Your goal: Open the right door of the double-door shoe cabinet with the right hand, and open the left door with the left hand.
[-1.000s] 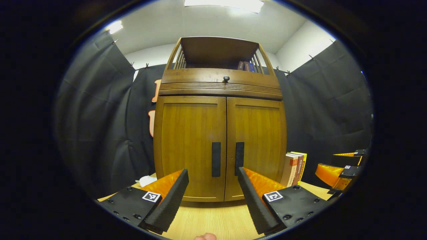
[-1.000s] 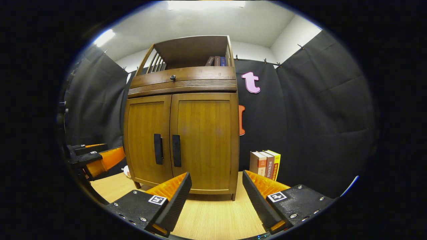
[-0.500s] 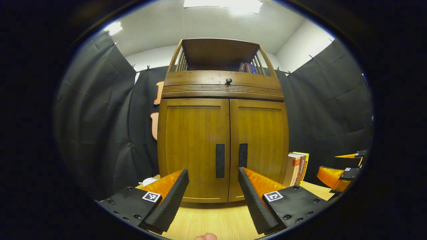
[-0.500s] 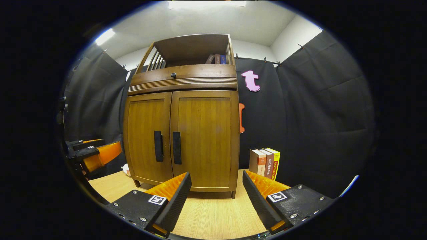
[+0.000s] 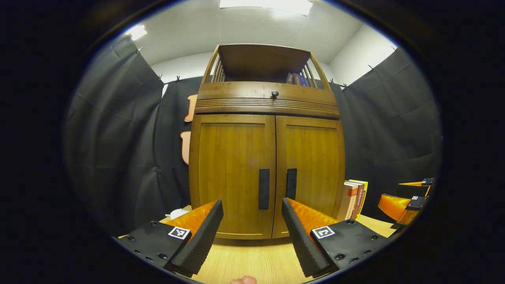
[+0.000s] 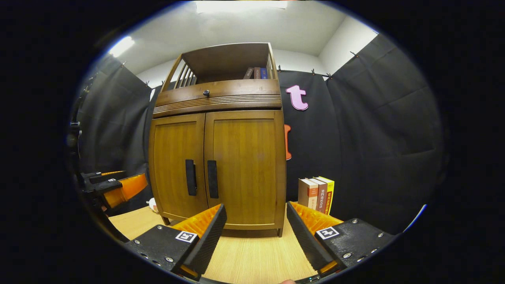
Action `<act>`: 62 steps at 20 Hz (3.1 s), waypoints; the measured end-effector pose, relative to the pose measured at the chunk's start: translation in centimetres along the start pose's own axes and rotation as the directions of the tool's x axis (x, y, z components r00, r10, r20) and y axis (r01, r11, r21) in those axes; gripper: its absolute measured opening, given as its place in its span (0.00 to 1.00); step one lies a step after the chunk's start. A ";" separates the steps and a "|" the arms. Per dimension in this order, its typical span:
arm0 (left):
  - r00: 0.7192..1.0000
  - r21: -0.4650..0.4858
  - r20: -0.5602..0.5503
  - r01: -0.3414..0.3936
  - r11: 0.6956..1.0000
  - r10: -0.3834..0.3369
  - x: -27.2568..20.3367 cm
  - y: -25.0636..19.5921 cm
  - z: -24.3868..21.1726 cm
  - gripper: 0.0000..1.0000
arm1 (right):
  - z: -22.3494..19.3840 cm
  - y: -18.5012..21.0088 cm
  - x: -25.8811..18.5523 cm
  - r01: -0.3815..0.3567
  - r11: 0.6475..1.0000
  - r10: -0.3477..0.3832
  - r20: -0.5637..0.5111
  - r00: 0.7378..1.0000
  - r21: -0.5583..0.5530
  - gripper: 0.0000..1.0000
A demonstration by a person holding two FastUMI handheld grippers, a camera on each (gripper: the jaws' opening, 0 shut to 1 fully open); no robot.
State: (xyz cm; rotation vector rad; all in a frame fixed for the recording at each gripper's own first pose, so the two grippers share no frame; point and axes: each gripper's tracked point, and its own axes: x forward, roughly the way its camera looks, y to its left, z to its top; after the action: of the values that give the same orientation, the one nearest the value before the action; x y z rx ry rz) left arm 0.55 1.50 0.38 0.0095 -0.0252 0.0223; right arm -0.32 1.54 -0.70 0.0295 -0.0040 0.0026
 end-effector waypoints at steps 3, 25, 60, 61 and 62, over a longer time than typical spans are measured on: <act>1.000 -0.004 -0.001 -0.004 1.000 0.004 0.0 0.0 0.0 0.96 | 0.5 0.4 0.9 -0.023 1.000 0.023 -0.001 1.000 -0.018 0.94; 0.994 0.027 -0.016 -0.110 0.994 0.110 -2.1 5.1 -0.4 0.94 | 1.4 13.0 21.8 -0.206 0.978 0.205 -0.039 0.978 -0.016 0.94; 0.979 0.029 -0.009 -0.203 0.979 0.204 -5.9 9.8 -0.1 0.94 | -2.9 13.6 23.7 -0.155 0.988 0.154 -0.093 0.984 -0.003 0.29; 0.979 0.026 -0.011 -0.202 0.979 0.202 -6.0 9.9 -0.3 0.94 | -2.8 13.3 22.9 -0.159 0.987 0.158 -0.093 0.983 -0.009 0.31; 0.980 0.026 -0.012 -0.199 0.980 0.200 -6.0 9.9 -0.3 0.94 | -2.8 13.0 22.1 -0.163 0.987 0.161 -0.093 0.983 -0.013 0.31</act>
State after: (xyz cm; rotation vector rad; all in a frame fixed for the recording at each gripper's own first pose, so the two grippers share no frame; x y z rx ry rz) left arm -5.65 11.31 -0.01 0.0310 -0.0110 0.2237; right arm 21.76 14.68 -3.04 0.0079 0.0853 0.1671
